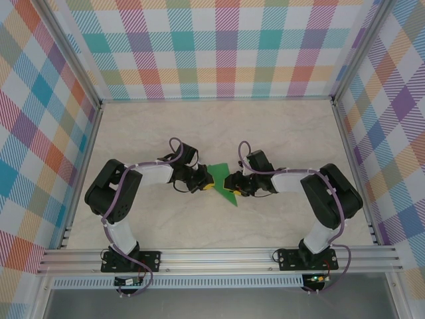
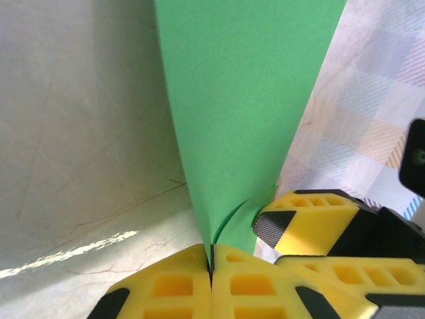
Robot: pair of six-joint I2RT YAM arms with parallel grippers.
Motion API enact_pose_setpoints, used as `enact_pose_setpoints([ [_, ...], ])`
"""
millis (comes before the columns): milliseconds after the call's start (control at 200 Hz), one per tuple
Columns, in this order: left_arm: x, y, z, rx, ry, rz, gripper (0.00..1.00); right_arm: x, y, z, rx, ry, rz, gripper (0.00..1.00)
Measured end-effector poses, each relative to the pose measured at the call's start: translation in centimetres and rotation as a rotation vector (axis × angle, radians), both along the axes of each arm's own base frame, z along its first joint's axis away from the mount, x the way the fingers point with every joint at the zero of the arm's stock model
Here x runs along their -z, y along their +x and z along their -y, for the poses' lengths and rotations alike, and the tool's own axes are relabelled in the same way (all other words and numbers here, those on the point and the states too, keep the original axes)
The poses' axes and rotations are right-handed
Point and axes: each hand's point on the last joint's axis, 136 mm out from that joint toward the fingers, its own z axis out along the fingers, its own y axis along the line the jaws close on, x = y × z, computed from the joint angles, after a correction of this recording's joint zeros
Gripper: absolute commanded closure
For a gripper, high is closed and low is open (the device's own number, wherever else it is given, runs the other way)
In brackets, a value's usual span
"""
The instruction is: Fold a paper plane with a square sheet of paper (pick it up from the middle)
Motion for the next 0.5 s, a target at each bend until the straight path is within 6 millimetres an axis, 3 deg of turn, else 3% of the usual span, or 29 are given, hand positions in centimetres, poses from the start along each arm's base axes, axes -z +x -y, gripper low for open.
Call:
enact_pose_setpoints([
  [200,-1.0,0.2,0.8,0.014,-0.005,0.004,0.98,-3.6,0.5,0.7,-0.059,-0.073,0.234,0.34],
  [370,-1.8,0.2,1.5,0.021,-0.002,-0.006,0.98,-5.8,-0.1,0.0,-0.14,-0.209,0.499,0.36],
  [500,-2.0,0.0,1.5,0.017,0.008,-0.025,0.98,-5.2,-1.2,0.0,-0.209,-0.306,0.64,0.36],
])
